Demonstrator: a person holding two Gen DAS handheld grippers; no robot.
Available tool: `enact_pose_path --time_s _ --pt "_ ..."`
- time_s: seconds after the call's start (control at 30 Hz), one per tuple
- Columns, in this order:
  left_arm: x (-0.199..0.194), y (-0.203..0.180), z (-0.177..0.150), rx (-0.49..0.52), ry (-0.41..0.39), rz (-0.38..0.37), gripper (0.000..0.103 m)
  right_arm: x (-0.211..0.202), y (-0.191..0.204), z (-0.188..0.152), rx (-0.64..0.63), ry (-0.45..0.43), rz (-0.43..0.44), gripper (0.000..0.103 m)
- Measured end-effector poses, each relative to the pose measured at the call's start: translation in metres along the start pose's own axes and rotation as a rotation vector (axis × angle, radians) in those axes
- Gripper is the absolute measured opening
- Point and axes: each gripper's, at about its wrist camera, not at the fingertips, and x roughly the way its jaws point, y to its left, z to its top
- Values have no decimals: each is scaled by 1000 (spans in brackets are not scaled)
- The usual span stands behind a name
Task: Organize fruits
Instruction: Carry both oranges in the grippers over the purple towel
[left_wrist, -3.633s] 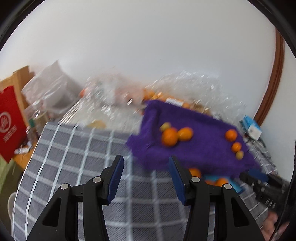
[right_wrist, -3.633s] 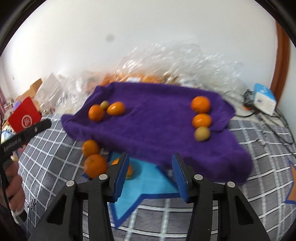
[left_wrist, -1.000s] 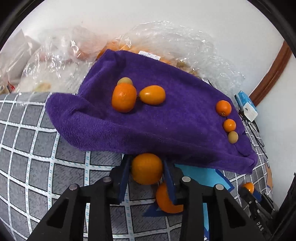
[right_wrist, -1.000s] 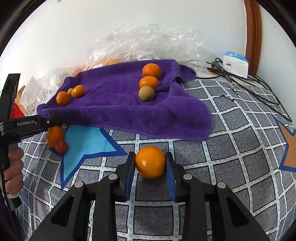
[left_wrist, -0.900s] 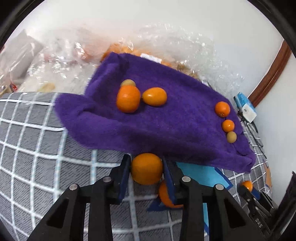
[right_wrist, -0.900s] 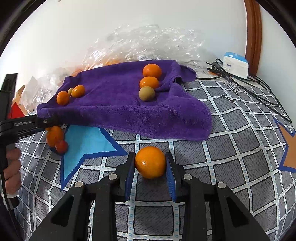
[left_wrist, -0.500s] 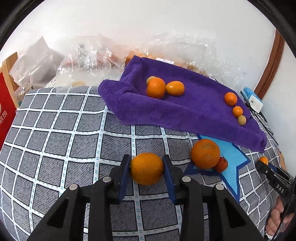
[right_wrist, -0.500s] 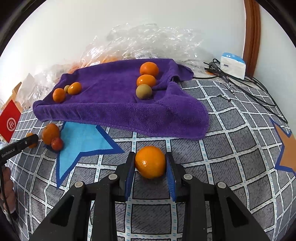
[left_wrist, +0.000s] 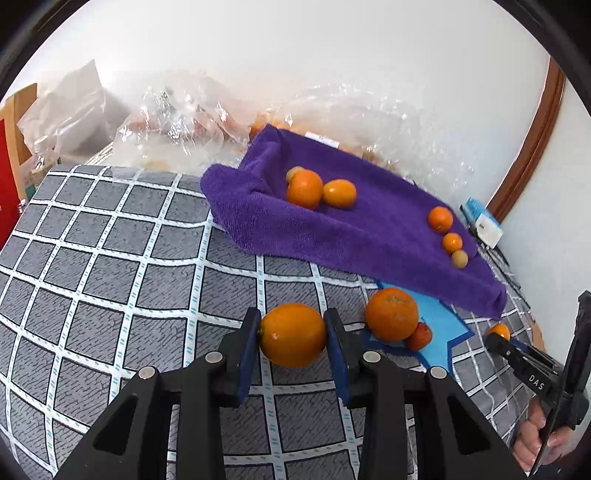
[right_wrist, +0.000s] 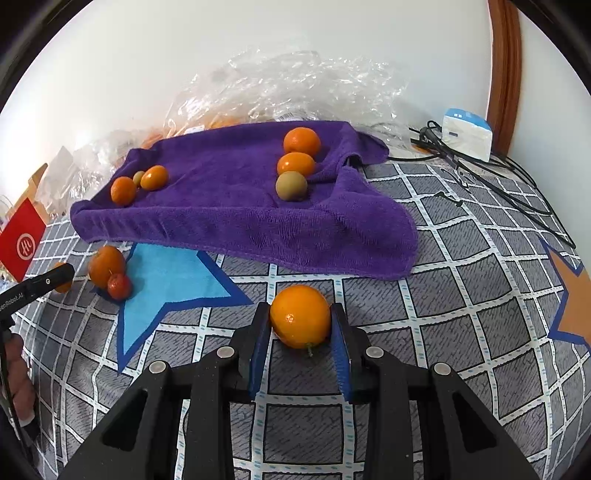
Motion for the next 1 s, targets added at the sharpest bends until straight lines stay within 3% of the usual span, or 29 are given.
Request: enact_pose_path --time_s 0.57,1.0 --pt "-19 12 3 -56 -102 6 33 -14 -3 6 27 -54 37 32" --pt "-31 16 8 -79 -157 15 33 -36 0 50 41 -122 65 32"
